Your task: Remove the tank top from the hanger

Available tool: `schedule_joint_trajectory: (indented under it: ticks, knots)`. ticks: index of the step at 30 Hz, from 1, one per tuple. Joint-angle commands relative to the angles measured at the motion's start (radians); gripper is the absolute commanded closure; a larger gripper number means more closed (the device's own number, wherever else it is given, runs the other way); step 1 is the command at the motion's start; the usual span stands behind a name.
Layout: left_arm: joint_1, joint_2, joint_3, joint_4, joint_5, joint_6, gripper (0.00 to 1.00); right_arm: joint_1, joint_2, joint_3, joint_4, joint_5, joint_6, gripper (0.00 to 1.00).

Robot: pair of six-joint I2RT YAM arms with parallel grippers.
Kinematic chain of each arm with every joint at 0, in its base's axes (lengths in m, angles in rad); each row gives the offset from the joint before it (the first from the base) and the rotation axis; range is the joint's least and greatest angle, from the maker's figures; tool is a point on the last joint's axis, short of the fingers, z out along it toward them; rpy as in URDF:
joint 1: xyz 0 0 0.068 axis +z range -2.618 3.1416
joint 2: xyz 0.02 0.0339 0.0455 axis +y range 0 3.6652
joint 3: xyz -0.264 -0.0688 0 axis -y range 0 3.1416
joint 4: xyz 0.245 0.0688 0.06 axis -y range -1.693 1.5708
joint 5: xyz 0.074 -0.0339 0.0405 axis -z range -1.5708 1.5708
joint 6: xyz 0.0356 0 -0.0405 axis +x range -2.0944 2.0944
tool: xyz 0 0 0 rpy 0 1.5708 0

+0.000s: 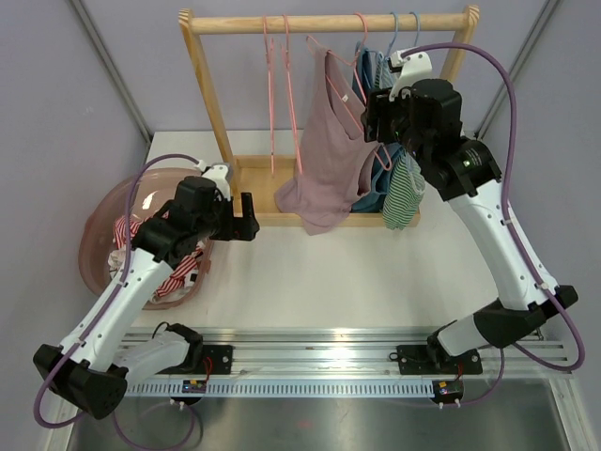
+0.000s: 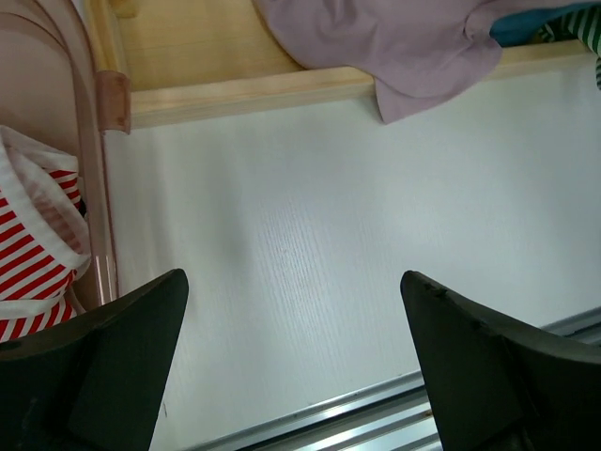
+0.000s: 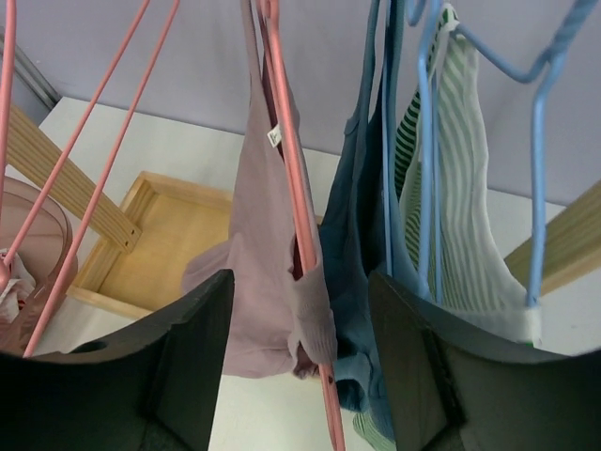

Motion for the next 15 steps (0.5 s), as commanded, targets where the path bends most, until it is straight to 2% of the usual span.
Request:
schedule_joint_trajectory:
  ticks: [1, 9, 11, 14, 15]
  knots:
    - [-0.014, -0.001, -0.012, 0.029, 0.058, 0.048, 0.01, -0.021, 0.05, 0.077, 0.053, -0.102, -0.046, 0.36]
    - [-0.014, -0.024, -0.03, 0.033, 0.063, 0.065, 0.01, -0.048, 0.227, 0.261, 0.004, -0.104, -0.088, 0.47]
    - [-0.014, -0.027, -0.035, 0.033, 0.065, 0.068, 0.01, -0.051, 0.265, 0.313, -0.018, -0.119, -0.088, 0.55]
    - [-0.014, -0.029, -0.033, 0.027, 0.049, 0.074, 0.01, -0.053, 0.288, 0.351, -0.052, -0.181, -0.071, 0.62]
    - [-0.014, -0.03, -0.032, 0.029, 0.048, 0.076, 0.01, -0.052, 0.29, 0.351, -0.047, -0.207, -0.065, 0.68]
